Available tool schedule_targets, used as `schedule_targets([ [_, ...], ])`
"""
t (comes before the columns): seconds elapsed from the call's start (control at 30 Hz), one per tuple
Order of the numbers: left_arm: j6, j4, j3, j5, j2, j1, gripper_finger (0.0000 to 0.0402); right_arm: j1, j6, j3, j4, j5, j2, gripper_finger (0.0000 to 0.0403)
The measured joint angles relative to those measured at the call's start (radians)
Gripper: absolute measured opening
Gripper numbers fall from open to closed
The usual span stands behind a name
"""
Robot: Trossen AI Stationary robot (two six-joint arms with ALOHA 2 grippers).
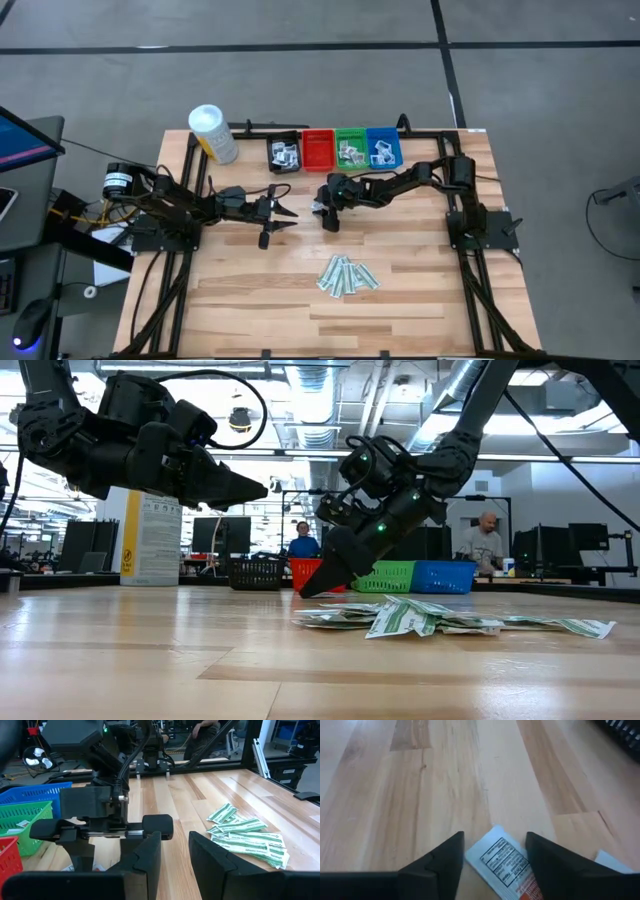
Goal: Pick & Place First Aid Supplies
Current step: Put the orange ointment pack into the green bin
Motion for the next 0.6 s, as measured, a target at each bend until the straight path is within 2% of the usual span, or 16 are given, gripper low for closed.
schedule_targets([
  [0.3, 0.000, 0.000, 0.000, 0.000, 0.000, 0.000, 0.0102, -0.002, 0.000, 0.000, 0.009, 0.002, 0.000, 0.0113],
  [0.6, 0.000, 0.000, 0.000, 0.000, 0.000, 0.000, 0.0102, -0.002, -0.001, -0.003, 0.027, 0.003, 0.001, 0.0079],
])
